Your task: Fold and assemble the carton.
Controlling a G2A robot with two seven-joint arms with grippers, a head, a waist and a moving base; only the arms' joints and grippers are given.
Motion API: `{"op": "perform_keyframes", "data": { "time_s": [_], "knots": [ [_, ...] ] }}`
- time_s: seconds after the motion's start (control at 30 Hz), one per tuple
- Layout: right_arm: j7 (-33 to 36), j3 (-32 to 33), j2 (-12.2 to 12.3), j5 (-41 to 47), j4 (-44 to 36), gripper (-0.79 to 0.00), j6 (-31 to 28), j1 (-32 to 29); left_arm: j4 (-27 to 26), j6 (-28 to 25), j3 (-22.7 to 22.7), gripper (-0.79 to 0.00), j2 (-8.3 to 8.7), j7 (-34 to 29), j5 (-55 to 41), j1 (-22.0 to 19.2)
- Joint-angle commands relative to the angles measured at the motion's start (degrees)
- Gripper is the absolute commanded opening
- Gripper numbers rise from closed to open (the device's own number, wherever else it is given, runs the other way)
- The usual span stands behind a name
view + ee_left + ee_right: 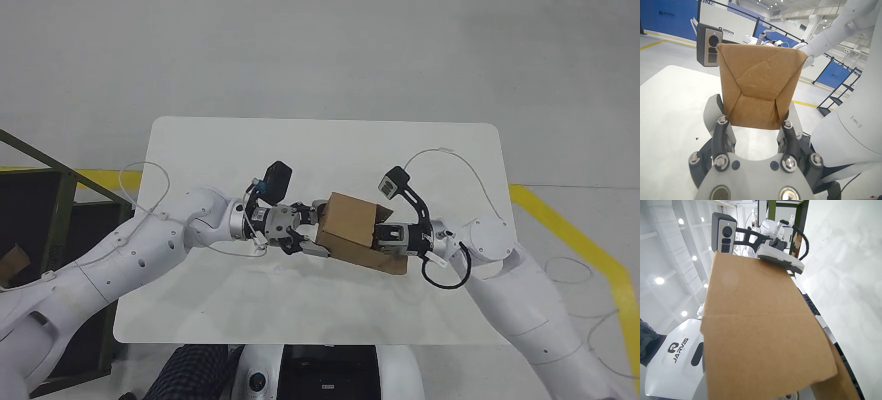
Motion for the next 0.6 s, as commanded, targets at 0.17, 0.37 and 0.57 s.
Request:
{"op": "perform_keyframes", "data": {
  "time_s": [0.17, 0.37, 0.57],
  "knots": [
    [-0.60, -2.60, -0.94, 0.18, 0.58, -0.785, 0.00, 1.82, -0.09, 0.00, -0.03, -0.326, -0.20, -0.72, -0.32, 0.06],
    [-0.49, -4.03, -1.57, 0.37, 1.61, -0.785, -0.18, 2.94, -0.06, 0.00, -0.09, -0.329, -0.32, -1.21, -0.87, 0.07],
    [-0.32, -4.04, -1.81, 0.39, 2.41, -0.785, -0.48, 3.24, -0.06, 0.00, -0.25, -0.329, -0.39, -1.37, -0.91, 0.14]
  ]
}}
